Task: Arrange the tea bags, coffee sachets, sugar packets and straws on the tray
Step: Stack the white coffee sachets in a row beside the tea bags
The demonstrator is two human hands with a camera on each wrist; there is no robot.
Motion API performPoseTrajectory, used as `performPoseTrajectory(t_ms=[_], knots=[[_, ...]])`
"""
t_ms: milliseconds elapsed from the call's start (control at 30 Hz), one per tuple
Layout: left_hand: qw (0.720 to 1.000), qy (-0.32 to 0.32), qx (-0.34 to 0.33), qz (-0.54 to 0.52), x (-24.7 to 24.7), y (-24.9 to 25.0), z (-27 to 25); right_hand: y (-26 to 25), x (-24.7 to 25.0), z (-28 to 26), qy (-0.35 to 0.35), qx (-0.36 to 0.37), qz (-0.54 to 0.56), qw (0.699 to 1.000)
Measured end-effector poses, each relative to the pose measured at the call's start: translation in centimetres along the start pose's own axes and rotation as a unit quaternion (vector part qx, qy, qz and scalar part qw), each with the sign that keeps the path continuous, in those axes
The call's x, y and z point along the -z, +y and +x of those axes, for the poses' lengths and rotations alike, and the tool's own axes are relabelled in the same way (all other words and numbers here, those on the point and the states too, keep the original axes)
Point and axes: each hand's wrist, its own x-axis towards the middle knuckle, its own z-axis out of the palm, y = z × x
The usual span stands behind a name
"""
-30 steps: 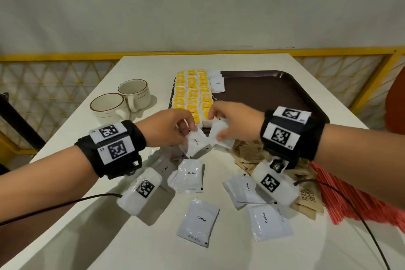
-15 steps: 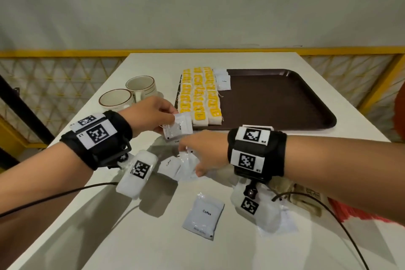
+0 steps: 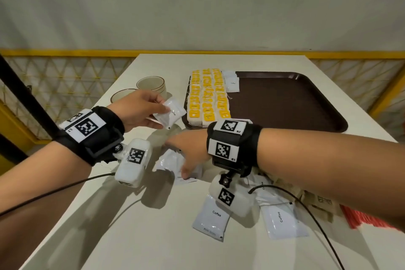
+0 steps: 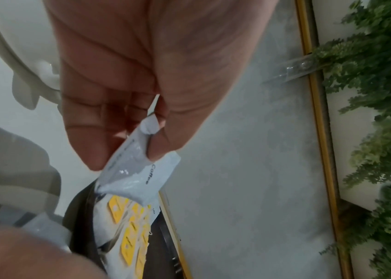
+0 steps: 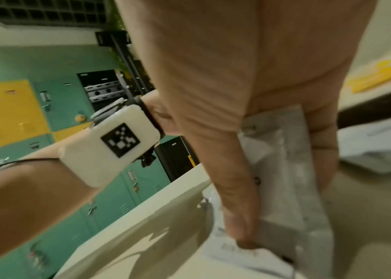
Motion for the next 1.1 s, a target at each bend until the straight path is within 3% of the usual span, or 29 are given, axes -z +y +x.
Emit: performPoseTrajectory(t_ms=[233, 433, 567, 700, 800, 933, 1100], knots=[[1.0, 0.0, 0.01, -0.018, 0.2, -1.5, -0.3, -0.4, -0.9, 1.3, 0.064, -0.054, -0.052, 0.995], [0.999, 0.018, -0.001, -0.05, 0.4, -2.0, -0.2, -0.5, -0.6, 1.6, 0.089, -0.031, -0.016, 0.995], [0.996, 0.033, -0.012, -0.086, 0.4, -2.3, 0.1, 0.6, -0.3, -0.1, 0.139, -0.03, 0.089, 0.986], [0.988, 0.031, -0.02, -0.148, -0.6, -2.5, -0.1, 3.6, 0.8, -4.5, 0.224, -0.064, 0.251, 0.94], [0.988, 0.025, -0.014, -0.151, -1.5, -2.9, 0.1, 4.9, 0.4, -6.0, 0.197, -0.105, 0.261, 0.939], [0.993, 0.023, 0.003, -0.12, -1.1, -3.8, -0.3, 3.7, -0.5, -5.4, 0.128, -0.095, 0.264, 0.951], [0.986, 0.049, 0.03, -0.155, 0.1, -5.3, -1.5, 0.2, -0.6, -1.6, 0.063, -0.038, 0.046, 0.996]])
